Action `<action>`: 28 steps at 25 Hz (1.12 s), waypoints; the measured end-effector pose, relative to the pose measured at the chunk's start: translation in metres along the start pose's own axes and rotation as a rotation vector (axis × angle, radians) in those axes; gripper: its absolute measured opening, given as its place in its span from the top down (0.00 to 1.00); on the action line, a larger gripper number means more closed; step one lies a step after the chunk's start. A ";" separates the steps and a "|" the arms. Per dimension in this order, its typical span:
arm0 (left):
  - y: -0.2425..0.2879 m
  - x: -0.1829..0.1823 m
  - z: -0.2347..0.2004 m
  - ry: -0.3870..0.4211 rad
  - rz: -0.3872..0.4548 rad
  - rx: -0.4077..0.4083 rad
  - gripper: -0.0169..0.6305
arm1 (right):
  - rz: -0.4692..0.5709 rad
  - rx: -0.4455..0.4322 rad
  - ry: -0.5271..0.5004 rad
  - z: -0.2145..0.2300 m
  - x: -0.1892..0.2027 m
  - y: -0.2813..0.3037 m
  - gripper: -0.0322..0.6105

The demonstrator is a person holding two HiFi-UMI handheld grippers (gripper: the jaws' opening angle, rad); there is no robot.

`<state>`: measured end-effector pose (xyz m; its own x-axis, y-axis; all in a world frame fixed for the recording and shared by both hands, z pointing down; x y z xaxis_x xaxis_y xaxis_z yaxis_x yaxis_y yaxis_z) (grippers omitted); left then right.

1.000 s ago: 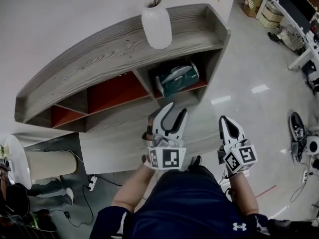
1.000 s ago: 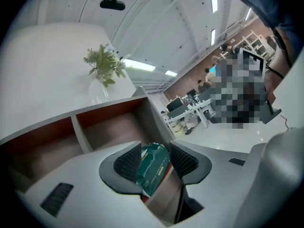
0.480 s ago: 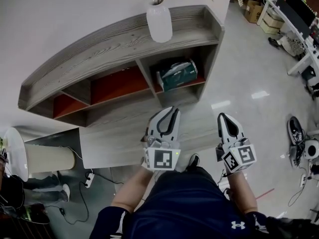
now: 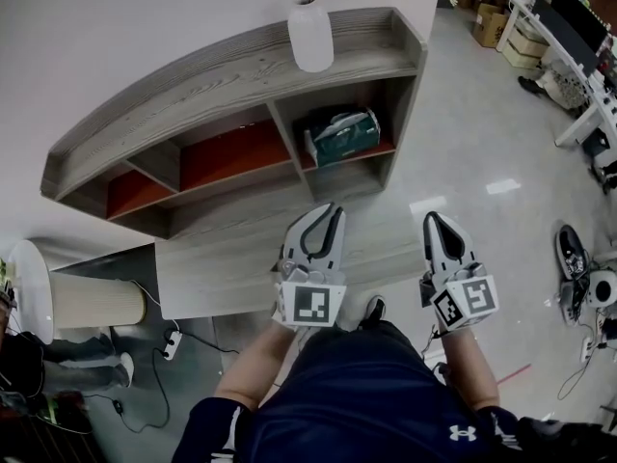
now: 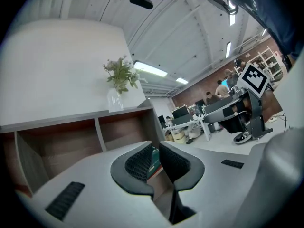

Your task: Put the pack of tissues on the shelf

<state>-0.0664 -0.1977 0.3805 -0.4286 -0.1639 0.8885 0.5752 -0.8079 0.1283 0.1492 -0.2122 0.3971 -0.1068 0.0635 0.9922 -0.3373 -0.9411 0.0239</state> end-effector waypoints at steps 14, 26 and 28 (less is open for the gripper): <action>-0.015 -0.011 0.009 0.008 0.010 -0.009 0.88 | 0.049 -0.009 -0.021 -0.008 -0.011 -0.019 0.93; -0.017 -0.009 0.014 0.013 0.005 -0.007 0.88 | 0.047 -0.010 -0.014 -0.007 -0.008 -0.024 0.93; -0.018 -0.009 0.015 0.009 0.004 -0.007 0.88 | 0.041 -0.011 -0.014 -0.007 -0.007 -0.026 0.93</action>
<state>-0.0625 -0.1730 0.3771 -0.4326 -0.1721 0.8850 0.5723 -0.8109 0.1220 0.1519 -0.1856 0.3890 -0.1075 0.0205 0.9940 -0.3436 -0.9390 -0.0178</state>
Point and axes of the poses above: the fingertips, and each gripper's own axes: y forward along the fingers, z to its right, x out of its underside, the point moved 6 cm from there along -y, backward along the fingers, and after that the axes turned 14 degrees about x, right-handed, at the moved point
